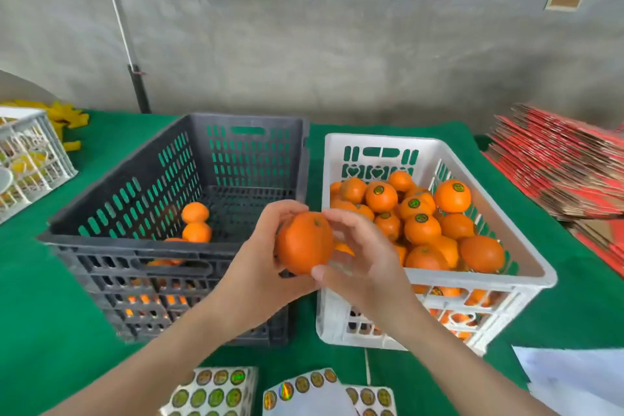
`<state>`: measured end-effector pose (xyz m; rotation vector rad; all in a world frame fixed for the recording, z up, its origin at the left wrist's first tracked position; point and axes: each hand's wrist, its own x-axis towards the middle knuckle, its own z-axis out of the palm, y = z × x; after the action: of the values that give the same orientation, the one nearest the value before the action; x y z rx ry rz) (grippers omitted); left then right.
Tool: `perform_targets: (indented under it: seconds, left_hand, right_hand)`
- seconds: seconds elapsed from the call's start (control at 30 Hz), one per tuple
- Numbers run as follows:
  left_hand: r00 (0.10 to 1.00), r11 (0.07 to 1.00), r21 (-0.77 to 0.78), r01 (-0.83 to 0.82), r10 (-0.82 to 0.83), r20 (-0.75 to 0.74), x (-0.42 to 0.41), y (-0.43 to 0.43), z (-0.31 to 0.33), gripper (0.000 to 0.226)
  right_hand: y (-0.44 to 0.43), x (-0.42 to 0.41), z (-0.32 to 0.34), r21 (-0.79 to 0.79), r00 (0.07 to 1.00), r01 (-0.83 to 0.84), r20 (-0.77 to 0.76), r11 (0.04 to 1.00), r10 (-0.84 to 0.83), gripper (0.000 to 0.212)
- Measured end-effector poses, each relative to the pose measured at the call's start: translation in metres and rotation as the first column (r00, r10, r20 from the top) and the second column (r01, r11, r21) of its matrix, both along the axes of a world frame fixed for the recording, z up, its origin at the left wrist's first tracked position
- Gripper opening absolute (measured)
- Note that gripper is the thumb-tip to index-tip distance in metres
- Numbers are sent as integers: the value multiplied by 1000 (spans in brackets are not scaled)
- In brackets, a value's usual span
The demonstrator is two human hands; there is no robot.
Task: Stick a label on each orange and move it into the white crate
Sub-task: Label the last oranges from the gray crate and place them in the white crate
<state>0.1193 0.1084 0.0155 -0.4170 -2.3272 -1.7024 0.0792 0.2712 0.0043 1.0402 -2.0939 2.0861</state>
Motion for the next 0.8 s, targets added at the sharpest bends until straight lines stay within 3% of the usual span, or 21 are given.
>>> perform_targets:
  seconds: [0.1, 0.17, 0.27, 0.37, 0.5, 0.63, 0.8]
  left_hand:
    - [994, 995, -37, -97, 99, 35, 24, 18, -25, 76]
    - [982, 985, -79, -151, 159, 106, 37, 21, -43, 79]
    - [904, 970, -110, -219, 244, 352, 47, 21, -69, 80]
    - [791, 962, -57, -266, 251, 557, 48, 20, -90, 64]
    - [699, 953, 24, -301, 204, 685, 53, 15, -106, 58]
    - [680, 975, 52, -218, 114, 725, 54, 11, -110, 77]
    - [666, 990, 18, 138, -107, 739, 44, 17, -110, 57]
  right_hand:
    - [30, 16, -42, 32, 992, 76, 98, 997, -79, 32]
    - [45, 20, -84, 293, 974, 138, 131, 946, -183, 12]
    - [52, 19, -141, 753, 981, -48, 158, 656, -109, 28]
    - [37, 16, -164, 847, 971, -195, 237, 495, -23, 49]
    - [18, 11, -170, 906, 985, -170, 156, 388, 68, 54]
    - [18, 12, -171, 873, 987, -151, 163, 463, 15, 39]
    - [24, 16, -147, 737, 983, -149, 184, 659, 16, 33]
